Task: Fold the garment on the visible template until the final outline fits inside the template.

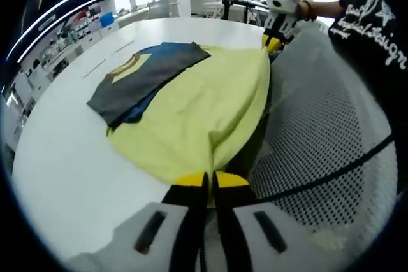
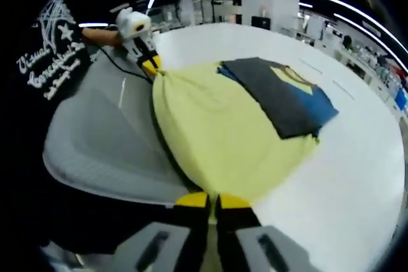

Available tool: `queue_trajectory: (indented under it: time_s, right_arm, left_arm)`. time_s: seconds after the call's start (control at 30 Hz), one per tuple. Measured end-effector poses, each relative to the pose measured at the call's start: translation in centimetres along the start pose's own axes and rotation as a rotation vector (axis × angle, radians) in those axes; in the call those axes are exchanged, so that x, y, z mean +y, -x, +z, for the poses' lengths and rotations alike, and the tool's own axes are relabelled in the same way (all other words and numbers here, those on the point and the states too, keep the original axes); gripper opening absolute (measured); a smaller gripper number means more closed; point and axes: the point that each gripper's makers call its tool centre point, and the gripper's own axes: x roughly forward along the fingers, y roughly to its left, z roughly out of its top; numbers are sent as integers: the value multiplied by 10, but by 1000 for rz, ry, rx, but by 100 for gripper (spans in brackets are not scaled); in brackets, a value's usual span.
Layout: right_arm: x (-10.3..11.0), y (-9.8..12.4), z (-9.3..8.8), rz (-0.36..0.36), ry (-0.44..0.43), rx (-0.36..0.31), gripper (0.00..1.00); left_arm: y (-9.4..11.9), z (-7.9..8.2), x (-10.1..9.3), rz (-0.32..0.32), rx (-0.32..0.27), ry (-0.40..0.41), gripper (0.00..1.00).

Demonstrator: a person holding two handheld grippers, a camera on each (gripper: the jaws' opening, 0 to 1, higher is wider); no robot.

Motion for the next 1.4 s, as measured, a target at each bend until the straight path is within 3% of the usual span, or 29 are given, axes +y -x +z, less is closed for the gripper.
queue_trajectory:
  time_s: [0.27,0.63,0.73,0.83,0.9,1.4]
  right_arm:
    - [-12,16,12,-47,-7,-33,0]
    - [-44,37,49,-137,67,-71,0]
    - [-54,43,60,-162,72,-85,0]
    - [-68,50,75,-195,69,-110,0]
    - [-75,54,86,-211,64,-136,0]
    - [-122,67,127,-314,97,-164,0]
  left_arm:
    - [16,18,1,-9,-27,16,1]
    - [32,57,28,46,-53,44,1]
    - [37,68,35,65,-60,14,1]
    - [41,78,44,81,-71,3,1]
    - [43,84,56,125,-77,4,1]
    - [49,132,118,262,-175,19,1]
